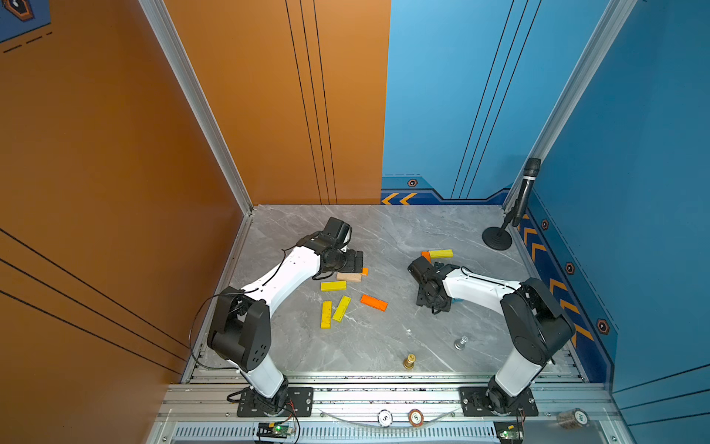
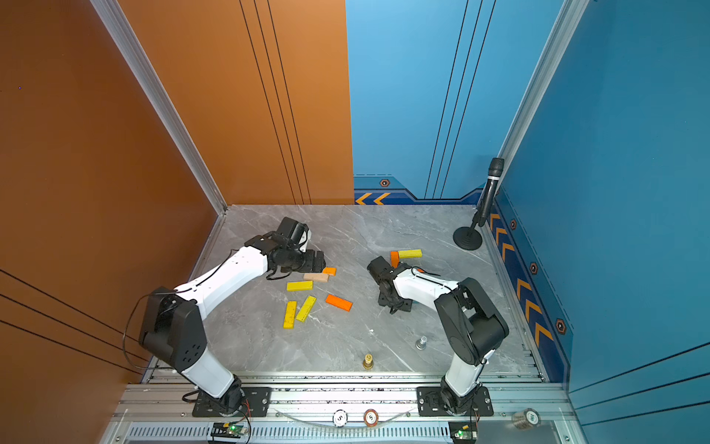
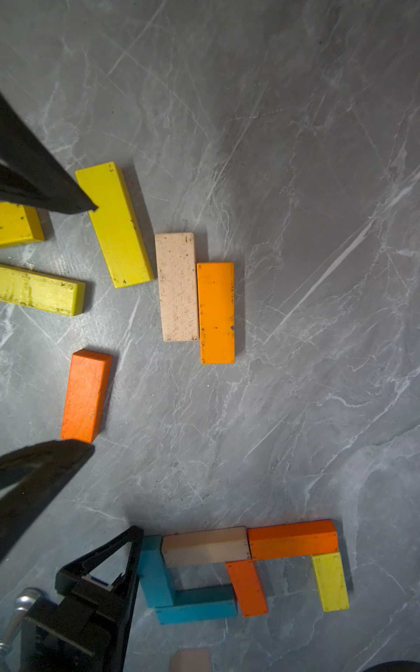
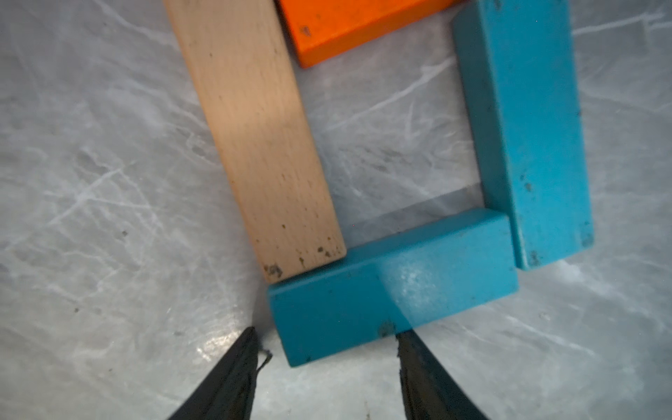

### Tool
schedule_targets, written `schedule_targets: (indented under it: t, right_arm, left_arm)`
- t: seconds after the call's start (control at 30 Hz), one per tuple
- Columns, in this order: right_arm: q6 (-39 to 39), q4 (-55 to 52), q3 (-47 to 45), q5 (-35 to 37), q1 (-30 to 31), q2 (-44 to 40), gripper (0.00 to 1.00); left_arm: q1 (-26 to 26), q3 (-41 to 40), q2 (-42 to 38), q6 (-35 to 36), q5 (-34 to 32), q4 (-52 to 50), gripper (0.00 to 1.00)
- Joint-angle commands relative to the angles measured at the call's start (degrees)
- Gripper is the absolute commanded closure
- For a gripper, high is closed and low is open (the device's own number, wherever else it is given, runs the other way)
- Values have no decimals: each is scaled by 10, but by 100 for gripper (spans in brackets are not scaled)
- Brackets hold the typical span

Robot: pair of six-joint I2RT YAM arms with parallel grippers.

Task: Assemble the number 6 with building blocks
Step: Assemble the building block at the center of the board.

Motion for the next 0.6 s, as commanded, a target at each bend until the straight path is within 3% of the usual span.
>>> schedule_targets:
  t: [0.0,0.57]
  right_arm:
    - [2,-1,7,-6,3,12,38]
    - [-29,-34,1,3,-4,-48,38]
  left_arm:
    - [-4,-3,1,1,5,3,3]
    - [-2,-4,-2,4,0,3,3]
